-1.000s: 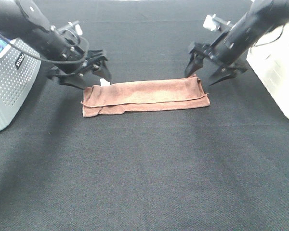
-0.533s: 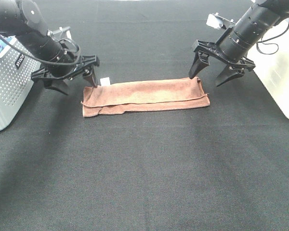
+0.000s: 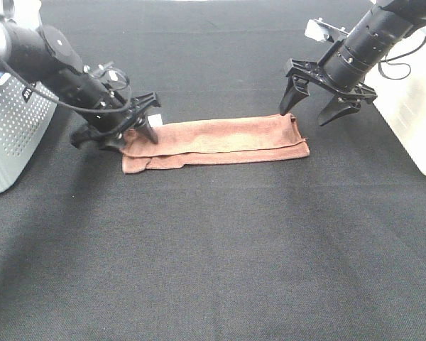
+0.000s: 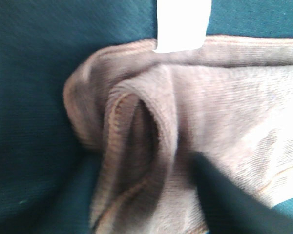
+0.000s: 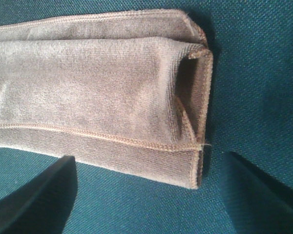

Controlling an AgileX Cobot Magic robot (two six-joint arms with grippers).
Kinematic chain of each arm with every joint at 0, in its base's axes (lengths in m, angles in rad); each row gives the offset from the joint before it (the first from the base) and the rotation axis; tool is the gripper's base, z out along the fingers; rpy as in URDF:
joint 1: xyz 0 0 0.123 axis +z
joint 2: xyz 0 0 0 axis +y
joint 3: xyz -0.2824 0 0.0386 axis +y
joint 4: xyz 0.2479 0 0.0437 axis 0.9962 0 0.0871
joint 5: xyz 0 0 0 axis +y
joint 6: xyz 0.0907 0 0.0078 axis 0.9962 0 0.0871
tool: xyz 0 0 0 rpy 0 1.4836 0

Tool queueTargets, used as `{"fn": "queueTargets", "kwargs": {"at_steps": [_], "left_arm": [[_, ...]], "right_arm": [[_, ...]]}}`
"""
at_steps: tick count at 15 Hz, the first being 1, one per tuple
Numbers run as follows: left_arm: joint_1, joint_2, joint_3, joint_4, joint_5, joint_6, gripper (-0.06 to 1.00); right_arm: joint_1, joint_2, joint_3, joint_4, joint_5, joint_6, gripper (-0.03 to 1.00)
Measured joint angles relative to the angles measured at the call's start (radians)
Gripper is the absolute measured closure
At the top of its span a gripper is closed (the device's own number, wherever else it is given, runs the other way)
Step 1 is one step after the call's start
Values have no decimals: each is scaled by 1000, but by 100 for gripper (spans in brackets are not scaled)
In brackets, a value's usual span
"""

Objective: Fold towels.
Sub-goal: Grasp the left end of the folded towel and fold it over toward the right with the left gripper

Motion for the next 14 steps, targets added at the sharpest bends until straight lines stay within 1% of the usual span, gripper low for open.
{"fn": "queueTargets", "kwargs": {"at_steps": [1,3,4,6,7,9,10,11,12,13,14], "left_arm": [[0,4,0,0,-5,1,67],[0,3,0,41,-8,4,89],[0,3,0,41,-8,4,89],[-1,-12,-6,120,1,1,89],[-1,-25,-18,177,21,-12,89],[-1,-53,-74,333,83,-77,89],[-1,-66,-112,403,127,-107,89],[-1,-74,-157,449,184,-123,89],[-1,-76,-207,463,245,-131,89],[-6,-76,-267,450,298,-135,89],[-20,-76,-292,414,311,-135,89]], "right_arm": [[0,0,0,0,0,0,21],[0,0,0,-6,0,0,21],[0,0,0,-6,0,0,21],[0,0,0,-7,0,0,21],[0,0,0,-7,0,0,21],[0,0,0,-7,0,0,21],[0,0,0,-8,0,0,21],[0,0,0,-8,1,0,21],[0,0,0,-8,3,0,21],[0,0,0,-8,3,0,21],[0,0,0,-7,3,0,21]]}}
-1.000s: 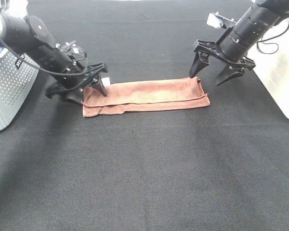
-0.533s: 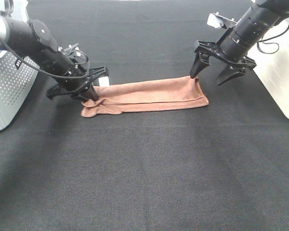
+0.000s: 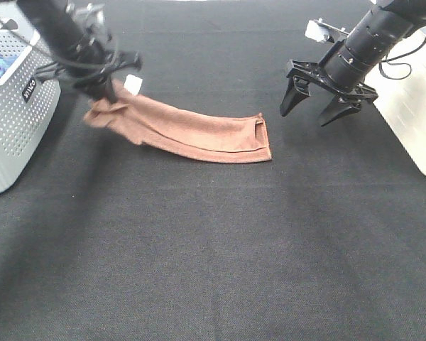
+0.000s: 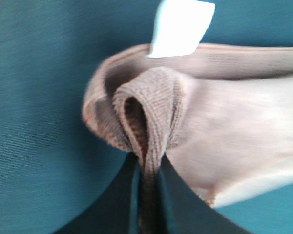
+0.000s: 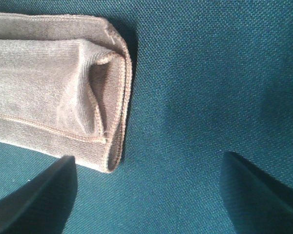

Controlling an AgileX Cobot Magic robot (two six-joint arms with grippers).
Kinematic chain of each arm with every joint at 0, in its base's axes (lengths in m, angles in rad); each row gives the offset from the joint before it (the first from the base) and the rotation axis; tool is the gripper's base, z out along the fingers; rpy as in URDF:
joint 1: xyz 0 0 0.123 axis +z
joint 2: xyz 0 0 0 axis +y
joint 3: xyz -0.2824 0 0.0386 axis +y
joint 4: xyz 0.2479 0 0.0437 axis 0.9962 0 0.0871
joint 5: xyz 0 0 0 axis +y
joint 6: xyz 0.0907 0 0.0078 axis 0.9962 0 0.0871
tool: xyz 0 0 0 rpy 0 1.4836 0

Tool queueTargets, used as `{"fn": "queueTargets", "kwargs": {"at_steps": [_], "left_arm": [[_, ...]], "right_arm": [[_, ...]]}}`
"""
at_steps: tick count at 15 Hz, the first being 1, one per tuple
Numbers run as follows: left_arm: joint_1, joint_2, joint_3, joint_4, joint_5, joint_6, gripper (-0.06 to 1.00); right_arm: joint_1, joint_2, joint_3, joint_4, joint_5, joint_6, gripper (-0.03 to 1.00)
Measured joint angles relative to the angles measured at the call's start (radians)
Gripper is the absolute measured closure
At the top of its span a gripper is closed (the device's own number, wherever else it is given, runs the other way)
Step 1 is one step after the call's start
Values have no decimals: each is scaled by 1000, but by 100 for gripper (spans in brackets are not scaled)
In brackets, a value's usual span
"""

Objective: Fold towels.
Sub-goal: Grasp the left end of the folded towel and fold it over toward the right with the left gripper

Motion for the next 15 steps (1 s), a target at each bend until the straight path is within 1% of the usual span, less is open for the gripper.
{"fn": "queueTargets", "kwargs": {"at_steps": [1,3,4,6,8,10,12,13,15], "left_arm": [[-16,2,-22,-56,1,0,89],[-63,27,-41,-195,-14,0,89],[-88,44,-41,-243,-38,0,89],[-143,81,-42,-322,-127,0,89],[-188,108,-42,-360,-221,0,89],[-225,139,-42,-375,-320,-1,89],[-246,167,-42,-387,-371,-5,88],[-254,180,-42,-407,-393,-16,83],[-269,192,-42,-461,-433,-39,59]], "right_arm": [[0,0,0,5,3,0,21],[0,0,0,11,8,0,21],[0,0,0,17,8,0,21],[0,0,0,36,7,0,21],[0,0,0,38,7,0,21],[0,0,0,41,7,0,21],[0,0,0,45,7,0,21],[0,0,0,45,7,0,21],[0,0,0,45,7,12,21]]}}
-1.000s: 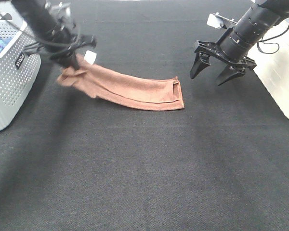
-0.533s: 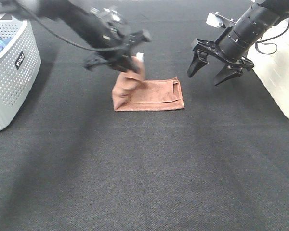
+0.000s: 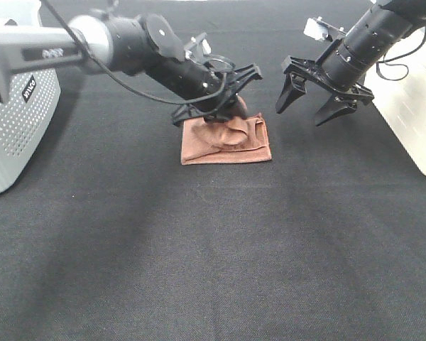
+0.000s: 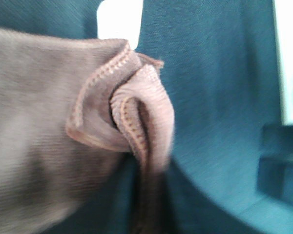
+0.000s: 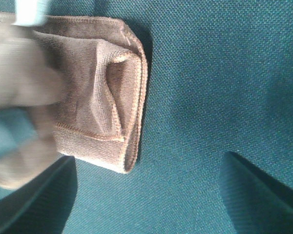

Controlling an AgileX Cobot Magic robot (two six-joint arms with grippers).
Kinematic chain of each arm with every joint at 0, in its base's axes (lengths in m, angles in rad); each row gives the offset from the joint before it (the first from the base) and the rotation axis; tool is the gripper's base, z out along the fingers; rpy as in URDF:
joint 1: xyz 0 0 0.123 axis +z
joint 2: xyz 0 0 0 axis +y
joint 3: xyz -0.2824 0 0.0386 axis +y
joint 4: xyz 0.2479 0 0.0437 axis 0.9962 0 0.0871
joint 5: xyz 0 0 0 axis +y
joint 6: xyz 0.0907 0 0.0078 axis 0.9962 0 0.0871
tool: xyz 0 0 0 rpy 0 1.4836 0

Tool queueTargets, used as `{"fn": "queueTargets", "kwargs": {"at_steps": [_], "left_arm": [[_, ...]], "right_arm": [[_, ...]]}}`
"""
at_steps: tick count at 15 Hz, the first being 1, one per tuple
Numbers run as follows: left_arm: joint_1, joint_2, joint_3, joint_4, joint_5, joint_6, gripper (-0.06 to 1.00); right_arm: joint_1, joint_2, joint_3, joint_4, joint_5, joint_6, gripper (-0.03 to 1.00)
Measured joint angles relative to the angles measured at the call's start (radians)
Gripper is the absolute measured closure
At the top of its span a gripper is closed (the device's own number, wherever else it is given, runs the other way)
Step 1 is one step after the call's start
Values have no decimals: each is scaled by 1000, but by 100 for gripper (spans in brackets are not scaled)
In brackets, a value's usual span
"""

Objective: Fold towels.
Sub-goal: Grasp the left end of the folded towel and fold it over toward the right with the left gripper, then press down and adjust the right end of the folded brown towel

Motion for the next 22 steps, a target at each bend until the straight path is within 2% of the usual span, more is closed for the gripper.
{"fn": "queueTargets", "kwargs": {"at_steps": [1,3,4,6,8,11,13,14,16,19,22], "left_arm": [[0,0,0,0,0,0,59],[-13,0,-12,-44,-34,8,35],[-13,-3,-20,-43,-35,29,32],[6,-23,-38,-17,-24,82,31],[71,-68,-50,25,24,116,30],[177,-126,-50,92,129,161,30],[236,-144,-50,100,192,204,30],[257,-149,-50,101,235,216,30],[266,-155,-50,103,273,220,30],[267,-155,-50,118,283,220,30],[267,-155,-50,122,294,220,30]], "right_arm": [[0,0,0,0,0,0,21],[0,0,0,0,0,14,21],[0,0,0,0,0,14,21],[0,0,0,0,0,14,21],[0,0,0,38,7,11,21],[22,0,0,222,19,-112,21],[84,0,0,366,-3,-210,21],[131,17,0,466,-33,-267,21],[154,72,0,556,-48,-318,21],[135,128,0,588,-67,-329,21],[66,186,0,581,-81,-332,21]]}}
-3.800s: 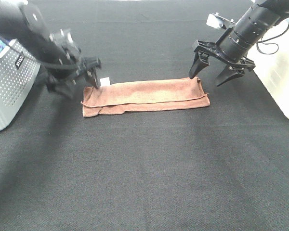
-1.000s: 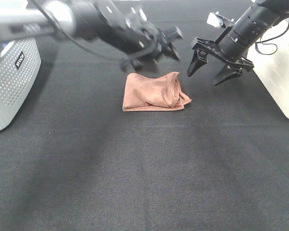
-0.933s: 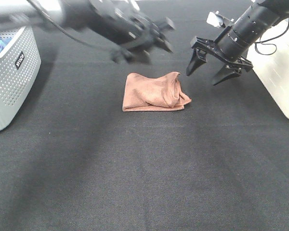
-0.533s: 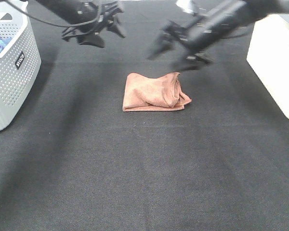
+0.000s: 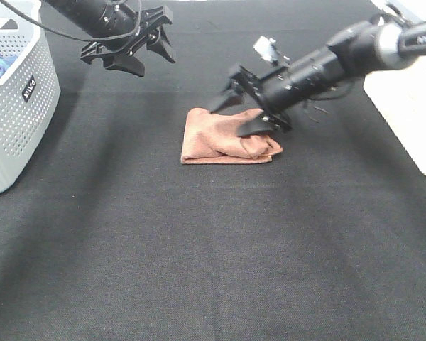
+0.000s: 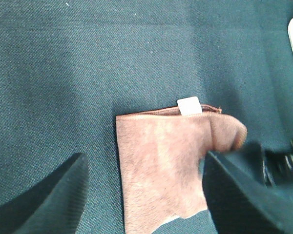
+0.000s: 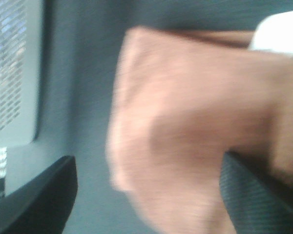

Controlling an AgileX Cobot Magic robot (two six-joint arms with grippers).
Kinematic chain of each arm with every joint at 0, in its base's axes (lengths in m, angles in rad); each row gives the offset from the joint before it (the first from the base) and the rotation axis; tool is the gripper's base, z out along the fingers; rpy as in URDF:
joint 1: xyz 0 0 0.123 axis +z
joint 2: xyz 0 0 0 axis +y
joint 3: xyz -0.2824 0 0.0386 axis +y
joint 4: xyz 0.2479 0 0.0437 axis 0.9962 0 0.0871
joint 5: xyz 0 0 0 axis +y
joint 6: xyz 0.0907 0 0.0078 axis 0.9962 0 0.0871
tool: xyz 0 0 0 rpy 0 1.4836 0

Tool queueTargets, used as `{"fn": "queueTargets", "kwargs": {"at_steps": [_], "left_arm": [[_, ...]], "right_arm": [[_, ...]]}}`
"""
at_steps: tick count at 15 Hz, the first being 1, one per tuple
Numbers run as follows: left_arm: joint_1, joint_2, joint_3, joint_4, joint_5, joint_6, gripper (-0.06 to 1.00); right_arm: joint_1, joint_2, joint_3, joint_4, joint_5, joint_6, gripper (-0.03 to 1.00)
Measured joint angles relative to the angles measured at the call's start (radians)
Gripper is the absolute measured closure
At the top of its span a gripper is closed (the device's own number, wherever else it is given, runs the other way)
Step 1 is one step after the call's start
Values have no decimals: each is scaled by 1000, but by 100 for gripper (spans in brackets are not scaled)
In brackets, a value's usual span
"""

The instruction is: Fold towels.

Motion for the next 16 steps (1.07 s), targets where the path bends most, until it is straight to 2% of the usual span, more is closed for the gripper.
{"fn": "queueTargets", "kwargs": {"at_steps": [4,9,13,16], "left_arm": [[0,0,0,4,0,0,30],[0,0,0,7,2,0,30],[0,0,0,7,15,0,30],[0,-11,0,15,39,0,30]], "right_arm": [[-61,1,0,-55,4,7,21],[-93,0,0,-109,71,10,21],[-92,-48,0,-249,91,50,21],[-92,-60,0,-424,90,168,21]]}}
